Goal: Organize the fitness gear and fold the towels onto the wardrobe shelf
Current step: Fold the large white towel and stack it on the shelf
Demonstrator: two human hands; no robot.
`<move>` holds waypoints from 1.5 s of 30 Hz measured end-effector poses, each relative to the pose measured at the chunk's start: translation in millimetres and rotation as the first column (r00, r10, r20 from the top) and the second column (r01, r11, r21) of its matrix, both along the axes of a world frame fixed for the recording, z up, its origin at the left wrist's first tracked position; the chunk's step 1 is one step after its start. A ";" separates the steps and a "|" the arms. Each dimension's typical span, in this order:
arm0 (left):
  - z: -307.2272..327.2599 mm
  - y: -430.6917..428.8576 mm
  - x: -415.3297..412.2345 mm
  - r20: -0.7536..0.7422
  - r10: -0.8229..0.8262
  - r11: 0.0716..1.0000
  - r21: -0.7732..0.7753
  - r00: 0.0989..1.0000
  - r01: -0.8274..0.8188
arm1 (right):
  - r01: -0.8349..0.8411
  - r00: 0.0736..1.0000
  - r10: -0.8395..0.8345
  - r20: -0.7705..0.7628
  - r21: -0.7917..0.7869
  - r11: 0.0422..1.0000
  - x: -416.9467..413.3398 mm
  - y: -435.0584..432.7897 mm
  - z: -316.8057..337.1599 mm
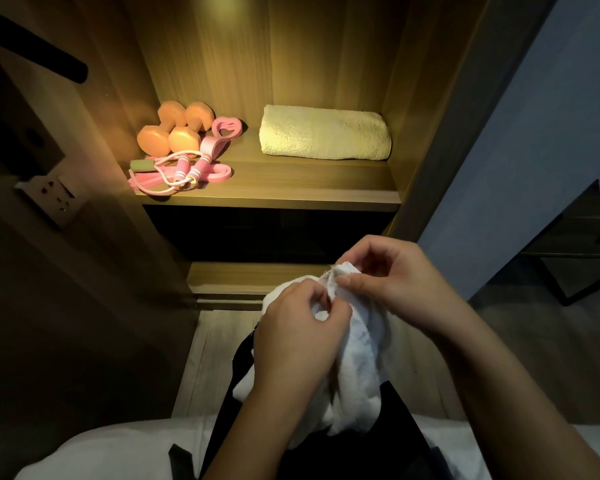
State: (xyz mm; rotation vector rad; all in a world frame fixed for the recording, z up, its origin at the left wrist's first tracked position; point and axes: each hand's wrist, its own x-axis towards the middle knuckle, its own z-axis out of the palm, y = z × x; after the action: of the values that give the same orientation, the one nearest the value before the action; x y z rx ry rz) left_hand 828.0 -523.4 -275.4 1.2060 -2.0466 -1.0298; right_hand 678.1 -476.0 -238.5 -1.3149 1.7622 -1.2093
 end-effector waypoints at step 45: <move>116.2 -162.1 -60.5 0.022 -0.593 0.805 0.002 0.805 0.593 | 0.050 0.816 -0.306 -0.491 -0.467 0.883 -57.7 -81.3 215.4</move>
State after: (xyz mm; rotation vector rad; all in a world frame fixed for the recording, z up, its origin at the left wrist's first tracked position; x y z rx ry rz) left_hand 767.5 -685.5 -159.1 0.5567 -2.5126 -1.2816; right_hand 620.4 -557.3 -23.0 -1.9533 2.1352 -1.4986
